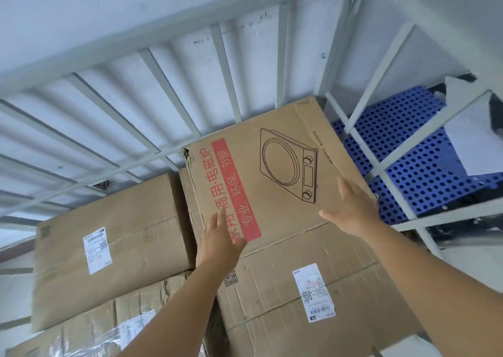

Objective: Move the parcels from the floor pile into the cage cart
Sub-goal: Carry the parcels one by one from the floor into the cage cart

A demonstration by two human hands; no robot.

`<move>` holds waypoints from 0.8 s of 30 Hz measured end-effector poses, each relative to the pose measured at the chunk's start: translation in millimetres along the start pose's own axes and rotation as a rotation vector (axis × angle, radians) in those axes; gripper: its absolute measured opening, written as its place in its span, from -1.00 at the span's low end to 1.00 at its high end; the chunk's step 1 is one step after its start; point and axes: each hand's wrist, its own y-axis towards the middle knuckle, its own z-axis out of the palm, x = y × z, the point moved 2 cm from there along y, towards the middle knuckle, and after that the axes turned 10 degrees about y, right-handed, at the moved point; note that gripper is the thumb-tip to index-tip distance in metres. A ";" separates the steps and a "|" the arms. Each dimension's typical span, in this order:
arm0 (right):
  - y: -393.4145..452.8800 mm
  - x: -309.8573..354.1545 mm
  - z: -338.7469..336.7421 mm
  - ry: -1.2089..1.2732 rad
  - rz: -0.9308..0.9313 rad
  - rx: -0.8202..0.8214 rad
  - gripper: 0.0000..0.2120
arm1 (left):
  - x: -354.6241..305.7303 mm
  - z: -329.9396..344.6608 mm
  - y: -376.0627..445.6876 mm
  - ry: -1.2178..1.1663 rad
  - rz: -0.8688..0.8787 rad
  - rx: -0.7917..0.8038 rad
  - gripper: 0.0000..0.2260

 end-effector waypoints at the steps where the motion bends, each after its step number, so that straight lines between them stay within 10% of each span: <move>1: -15.1 2.4 -3.6 -0.013 -0.025 -0.009 -0.07 | -4.3 -5.7 -11.7 0.053 0.037 -0.005 -0.22; 24: -451.8 -3.7 -78.9 -0.010 0.140 -0.456 -0.27 | -88.3 -100.3 -320.8 0.371 0.904 -0.220 -0.35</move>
